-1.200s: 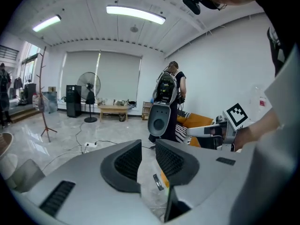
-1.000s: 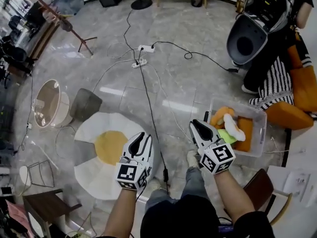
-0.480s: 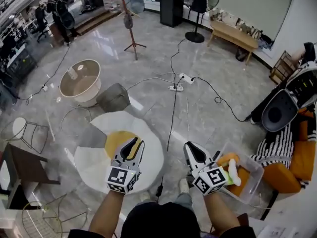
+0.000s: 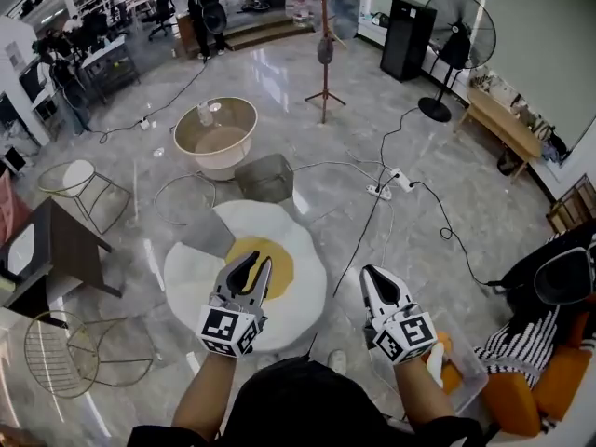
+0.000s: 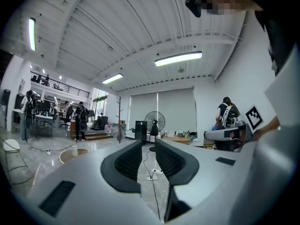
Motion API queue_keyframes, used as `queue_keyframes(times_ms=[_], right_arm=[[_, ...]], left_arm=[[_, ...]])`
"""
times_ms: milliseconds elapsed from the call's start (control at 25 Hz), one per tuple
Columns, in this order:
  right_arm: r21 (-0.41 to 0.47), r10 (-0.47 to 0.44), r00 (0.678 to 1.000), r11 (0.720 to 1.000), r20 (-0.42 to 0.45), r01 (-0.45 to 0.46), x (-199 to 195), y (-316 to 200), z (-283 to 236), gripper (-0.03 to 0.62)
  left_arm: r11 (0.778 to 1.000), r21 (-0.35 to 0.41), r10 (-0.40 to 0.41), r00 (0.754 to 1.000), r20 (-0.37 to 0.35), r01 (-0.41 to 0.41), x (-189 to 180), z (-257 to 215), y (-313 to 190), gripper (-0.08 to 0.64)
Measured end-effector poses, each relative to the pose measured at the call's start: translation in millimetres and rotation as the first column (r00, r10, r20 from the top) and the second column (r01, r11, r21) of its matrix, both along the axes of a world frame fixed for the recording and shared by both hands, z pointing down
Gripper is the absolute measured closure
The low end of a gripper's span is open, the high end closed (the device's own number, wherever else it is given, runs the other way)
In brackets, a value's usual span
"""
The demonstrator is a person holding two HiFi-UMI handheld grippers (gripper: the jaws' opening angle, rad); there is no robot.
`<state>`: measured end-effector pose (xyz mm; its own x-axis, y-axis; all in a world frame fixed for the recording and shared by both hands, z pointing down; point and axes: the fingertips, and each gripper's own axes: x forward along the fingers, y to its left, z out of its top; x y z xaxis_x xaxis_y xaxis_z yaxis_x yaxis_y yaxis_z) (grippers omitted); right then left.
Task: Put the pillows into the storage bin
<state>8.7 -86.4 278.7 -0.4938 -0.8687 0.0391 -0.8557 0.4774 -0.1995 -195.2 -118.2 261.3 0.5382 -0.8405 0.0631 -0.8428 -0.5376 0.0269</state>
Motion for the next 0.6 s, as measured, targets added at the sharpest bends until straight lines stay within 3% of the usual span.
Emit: queue_keyframes(times_ms=[240, 440, 600], right_arm=[[-0.004, -0.034, 0.999, 0.999, 0.018, 0.034, 2.2, -2.4, -0.2, 0.554], [-0.038, -0.028, 0.999, 0.999, 0.037, 0.03, -4.3, -4.4, 9.5, 0.558], [-0.039, -0.028, 0.999, 0.999, 0.044, 0.029, -16.4, -5.3, 5.9, 0.56]], left_arm=[[0.998, 0.006, -0.056, 0.997, 0.048, 0.056, -6.7, 10.6, 17.3, 0.456], [0.997, 0.001, -0.08, 0.997, 0.022, 0.08, -20.4, 10.4, 15.7, 0.457], [0.994, 0.006, -0.113, 0.992, 0.05, 0.113, -41.7, 11.5, 19.1, 0.457]])
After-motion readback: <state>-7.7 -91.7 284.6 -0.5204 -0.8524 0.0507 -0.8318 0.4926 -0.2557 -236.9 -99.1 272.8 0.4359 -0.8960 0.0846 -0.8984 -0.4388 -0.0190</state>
